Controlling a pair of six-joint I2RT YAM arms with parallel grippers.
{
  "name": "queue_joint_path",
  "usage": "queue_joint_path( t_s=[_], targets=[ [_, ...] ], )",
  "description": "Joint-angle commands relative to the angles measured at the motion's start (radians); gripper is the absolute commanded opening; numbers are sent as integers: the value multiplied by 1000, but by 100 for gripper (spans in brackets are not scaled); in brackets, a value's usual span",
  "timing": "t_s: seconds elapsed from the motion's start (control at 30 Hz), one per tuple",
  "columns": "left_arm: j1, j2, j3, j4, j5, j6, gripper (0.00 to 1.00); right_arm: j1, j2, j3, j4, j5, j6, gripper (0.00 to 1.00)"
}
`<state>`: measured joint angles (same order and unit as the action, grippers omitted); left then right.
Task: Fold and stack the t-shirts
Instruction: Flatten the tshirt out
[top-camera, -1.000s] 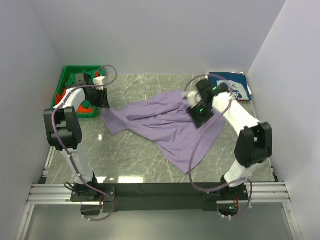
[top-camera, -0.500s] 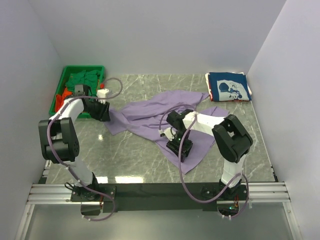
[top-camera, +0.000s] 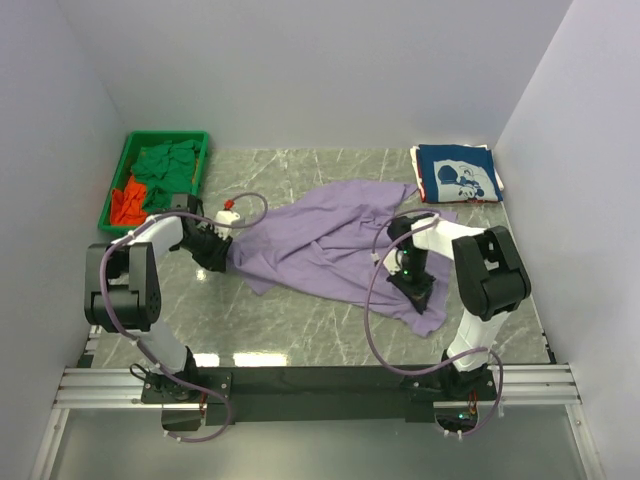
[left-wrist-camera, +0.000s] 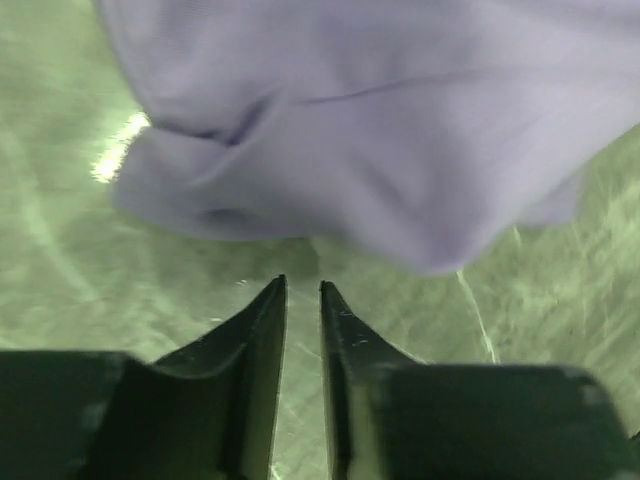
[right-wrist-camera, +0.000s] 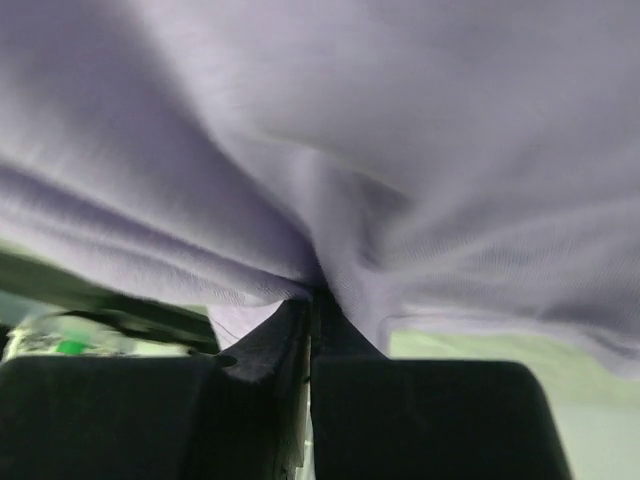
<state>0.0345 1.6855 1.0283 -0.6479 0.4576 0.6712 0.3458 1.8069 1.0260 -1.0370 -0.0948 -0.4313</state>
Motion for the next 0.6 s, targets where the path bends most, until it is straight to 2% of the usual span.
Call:
queue_joint_path(
  t_s=[0.0,0.03,0.27,0.37,0.57],
  targets=[
    [-22,-52,-31,-28,2,103,29,-45,-44,-37,74,185,-124,0],
    [-24,-58,-33,-48,16,116,34,-51,-44,-30,66,182,-124,0],
    [-41,-132,-23,-59,107,183,48,-100,-32,14,94,196,-113,0],
    [-114,-121,-36,26,49,148,51,-137,3,94,88,193,-107,0],
    [-176,-2,51,103,78,91,52,-180,86,233,75,187,-110,0]
  ],
)
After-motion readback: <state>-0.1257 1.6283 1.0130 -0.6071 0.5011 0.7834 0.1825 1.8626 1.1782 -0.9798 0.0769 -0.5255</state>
